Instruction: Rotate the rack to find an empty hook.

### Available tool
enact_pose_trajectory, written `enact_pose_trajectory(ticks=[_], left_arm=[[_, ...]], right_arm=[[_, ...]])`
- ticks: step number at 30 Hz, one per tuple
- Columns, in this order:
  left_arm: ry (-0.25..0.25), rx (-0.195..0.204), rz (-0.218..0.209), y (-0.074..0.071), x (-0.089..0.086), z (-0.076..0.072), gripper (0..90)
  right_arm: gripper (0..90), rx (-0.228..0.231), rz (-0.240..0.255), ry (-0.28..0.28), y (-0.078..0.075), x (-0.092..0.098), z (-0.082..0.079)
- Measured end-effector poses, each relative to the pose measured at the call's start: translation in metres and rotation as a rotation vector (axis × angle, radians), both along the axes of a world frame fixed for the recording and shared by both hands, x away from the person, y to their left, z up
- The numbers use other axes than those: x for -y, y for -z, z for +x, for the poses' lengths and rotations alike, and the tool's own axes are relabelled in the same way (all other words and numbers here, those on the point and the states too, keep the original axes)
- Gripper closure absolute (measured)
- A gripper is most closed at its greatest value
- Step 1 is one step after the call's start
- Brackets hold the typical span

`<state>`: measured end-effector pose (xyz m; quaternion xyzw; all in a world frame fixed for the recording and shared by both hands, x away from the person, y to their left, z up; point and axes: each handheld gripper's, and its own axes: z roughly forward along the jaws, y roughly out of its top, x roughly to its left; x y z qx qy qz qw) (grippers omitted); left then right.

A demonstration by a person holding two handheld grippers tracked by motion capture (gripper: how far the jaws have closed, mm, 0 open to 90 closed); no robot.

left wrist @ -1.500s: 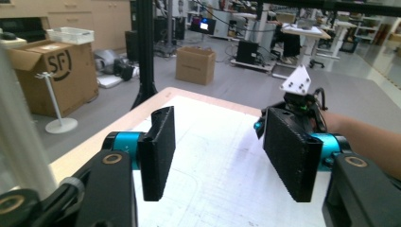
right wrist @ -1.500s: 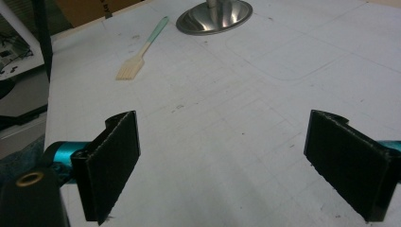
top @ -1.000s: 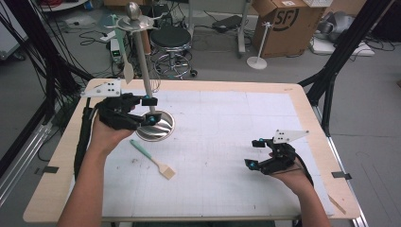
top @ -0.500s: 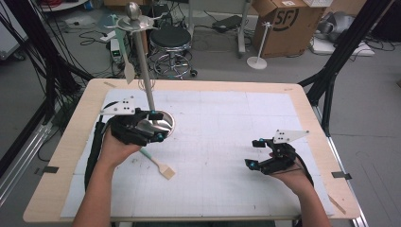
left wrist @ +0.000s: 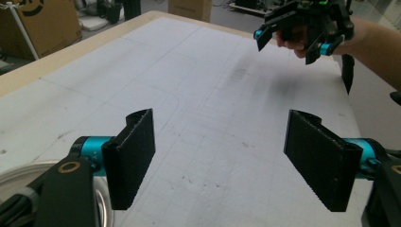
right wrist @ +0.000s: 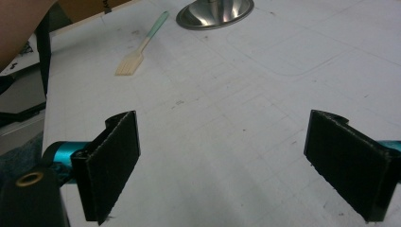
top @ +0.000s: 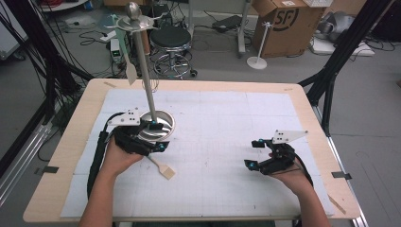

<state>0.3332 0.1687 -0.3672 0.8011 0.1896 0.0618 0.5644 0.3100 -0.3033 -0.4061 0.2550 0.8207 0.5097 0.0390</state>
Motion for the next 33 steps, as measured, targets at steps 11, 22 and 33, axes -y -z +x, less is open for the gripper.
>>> enact_pose_trajectory(ticks=[11, 22, 33], left_arm=[[-0.006, -0.01, 0.017, 0.0071, -0.0033, -0.0002, 25.0], [-0.006, -0.013, 0.039, 0.0099, -0.0007, 0.0008, 22.5], [-0.004, -0.008, 0.035, 0.0099, -0.0011, 0.0005, 22.3]], right_arm=[[11.2, 0.007, 0.003, -0.001, -0.0004, 0.0008, -0.0003], [11.2, 0.007, 0.018, 0.009, -0.0014, 0.0029, -0.0002], [11.2, 0.001, 0.004, 0.003, 0.0006, -0.0001, 0.0007]])
